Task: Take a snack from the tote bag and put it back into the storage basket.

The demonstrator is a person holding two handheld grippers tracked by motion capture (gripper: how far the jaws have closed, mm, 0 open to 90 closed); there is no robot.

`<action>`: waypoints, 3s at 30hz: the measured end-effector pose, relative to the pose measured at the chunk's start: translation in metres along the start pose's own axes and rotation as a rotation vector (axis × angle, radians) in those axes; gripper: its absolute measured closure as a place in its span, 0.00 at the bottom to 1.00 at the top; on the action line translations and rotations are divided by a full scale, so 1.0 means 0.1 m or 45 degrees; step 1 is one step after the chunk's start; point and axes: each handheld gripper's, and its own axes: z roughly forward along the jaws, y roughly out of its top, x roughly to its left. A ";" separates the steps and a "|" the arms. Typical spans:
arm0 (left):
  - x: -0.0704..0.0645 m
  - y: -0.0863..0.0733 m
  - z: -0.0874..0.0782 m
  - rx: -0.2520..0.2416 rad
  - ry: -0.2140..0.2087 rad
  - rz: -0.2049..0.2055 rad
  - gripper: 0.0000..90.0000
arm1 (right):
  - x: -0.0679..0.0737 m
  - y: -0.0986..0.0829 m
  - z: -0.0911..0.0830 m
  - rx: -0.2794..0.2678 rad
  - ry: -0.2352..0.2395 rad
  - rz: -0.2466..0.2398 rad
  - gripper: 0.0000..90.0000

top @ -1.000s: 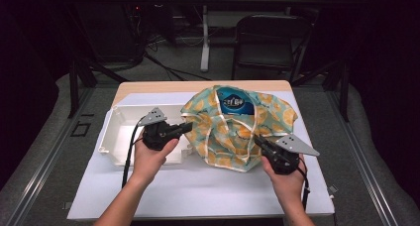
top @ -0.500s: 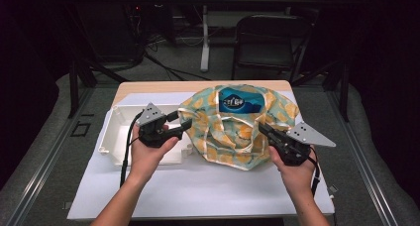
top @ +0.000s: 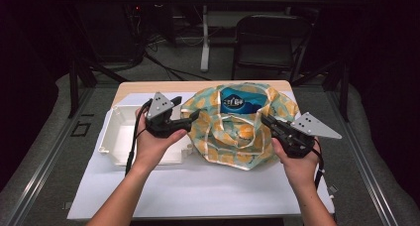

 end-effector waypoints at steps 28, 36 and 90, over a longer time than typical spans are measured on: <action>0.67 0.09 0.37 0.088 -0.058 -0.421 0.89 | -0.65 0.55 0.40 0.046 -0.156 0.030 1.00; 0.44 0.24 0.05 -0.063 0.013 -0.185 0.56 | -0.66 0.48 0.44 0.050 -0.143 0.050 1.00; 0.45 -0.39 1.02 0.459 -0.052 -0.360 0.89 | -0.93 -0.33 0.74 0.484 -0.241 0.086 0.99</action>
